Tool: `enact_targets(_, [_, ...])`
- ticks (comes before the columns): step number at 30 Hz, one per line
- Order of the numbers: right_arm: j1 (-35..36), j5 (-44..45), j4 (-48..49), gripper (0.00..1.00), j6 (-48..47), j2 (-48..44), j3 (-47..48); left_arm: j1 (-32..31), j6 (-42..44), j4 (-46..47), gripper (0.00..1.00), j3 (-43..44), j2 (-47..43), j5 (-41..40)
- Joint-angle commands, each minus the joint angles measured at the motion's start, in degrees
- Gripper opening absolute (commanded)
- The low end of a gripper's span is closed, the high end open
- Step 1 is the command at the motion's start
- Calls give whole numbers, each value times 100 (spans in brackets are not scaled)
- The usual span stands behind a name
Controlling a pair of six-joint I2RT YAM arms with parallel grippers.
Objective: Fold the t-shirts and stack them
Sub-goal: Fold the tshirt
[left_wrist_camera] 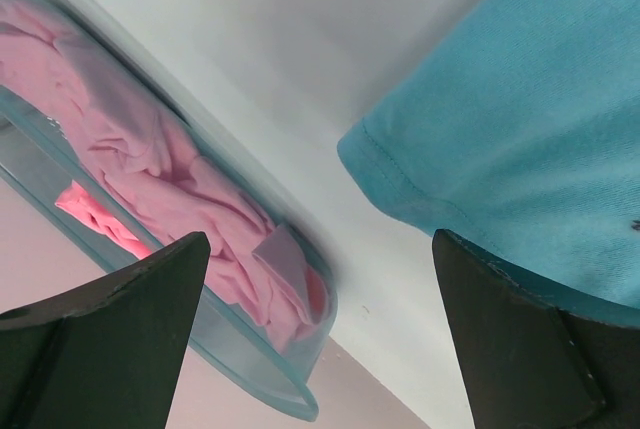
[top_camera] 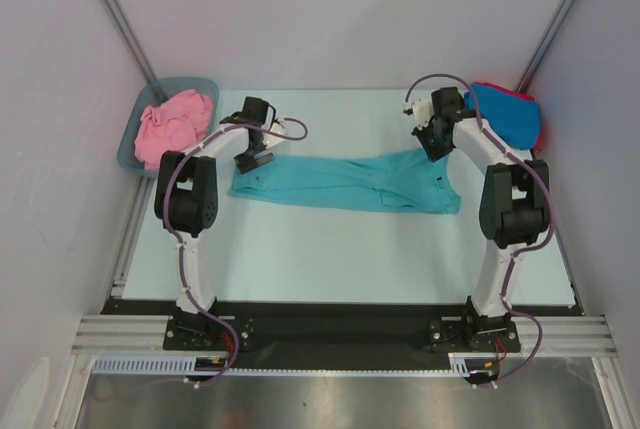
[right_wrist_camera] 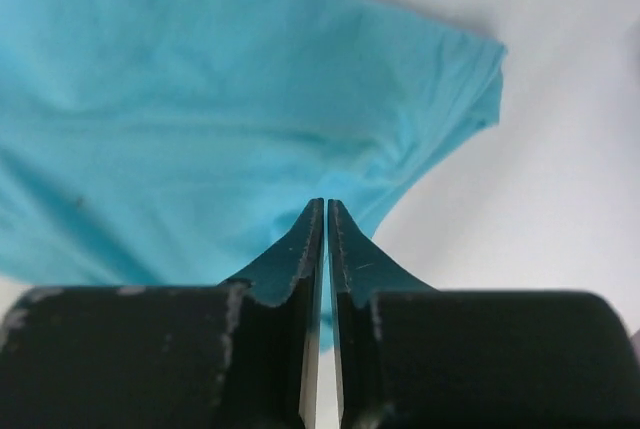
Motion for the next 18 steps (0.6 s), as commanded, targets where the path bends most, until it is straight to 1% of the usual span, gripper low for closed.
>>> enact_targets(1, [-6,177,260,9,166,573,488,-87,82,21,100,276,15,-37])
enact_targets(4, [-6,186,339,9,227,934,770,-96,73,13,100,258,-3,-63])
enact_targets(9, [-23,274,489,9,307,1373,982,-87,29,4,100,197,-20,-63])
enact_targets(15, [-76,301,656,8,412,1655,1079,-87,47,4,100,118,-3,-81])
enact_targets(18, [-120,494,744,9,404,1787,1096,-87,91,4,100,135,41,-46])
